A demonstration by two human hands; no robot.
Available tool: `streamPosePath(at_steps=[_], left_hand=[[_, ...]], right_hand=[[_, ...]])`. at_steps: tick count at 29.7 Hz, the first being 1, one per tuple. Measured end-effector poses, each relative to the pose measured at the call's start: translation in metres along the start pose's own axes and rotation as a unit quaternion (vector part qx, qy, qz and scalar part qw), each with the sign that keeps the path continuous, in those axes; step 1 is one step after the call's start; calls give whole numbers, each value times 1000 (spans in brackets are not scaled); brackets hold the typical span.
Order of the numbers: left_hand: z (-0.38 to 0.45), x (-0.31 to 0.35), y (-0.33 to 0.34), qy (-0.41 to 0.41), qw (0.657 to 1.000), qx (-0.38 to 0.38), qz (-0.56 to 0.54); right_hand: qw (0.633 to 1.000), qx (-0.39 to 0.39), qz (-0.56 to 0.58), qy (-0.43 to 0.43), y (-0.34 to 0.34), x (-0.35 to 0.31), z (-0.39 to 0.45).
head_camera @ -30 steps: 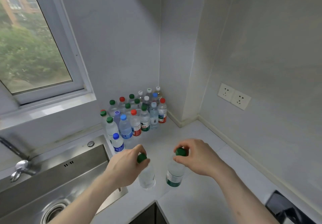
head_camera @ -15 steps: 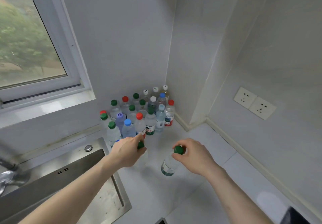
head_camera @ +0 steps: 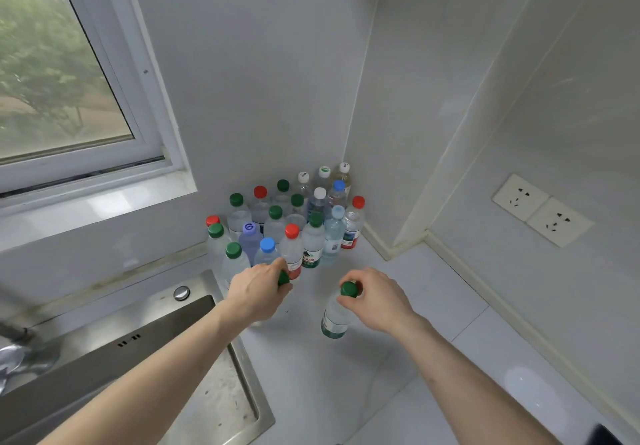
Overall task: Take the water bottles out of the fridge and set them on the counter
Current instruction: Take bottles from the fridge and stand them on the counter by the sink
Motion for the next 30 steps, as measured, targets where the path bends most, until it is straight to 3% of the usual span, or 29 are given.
streamPosePath(at_steps=[21,30], left_hand=[[13,-22,-16,-13,998,50,-43],[13,-32,-12,-59,993,50,-91]], right_hand=[[998,28,3,-48,30,-52,86],[996,63,35,-47,39,-55,84]])
Point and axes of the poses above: each hand's wrist, its own z-axis towards the middle knuckle, its own y-axis out of the palm, x = y × z, the point moved 10 cm from there along z, towards the middle knuckle, and after that the axes turned 6 degrees about -y, right-handed, at the moved point
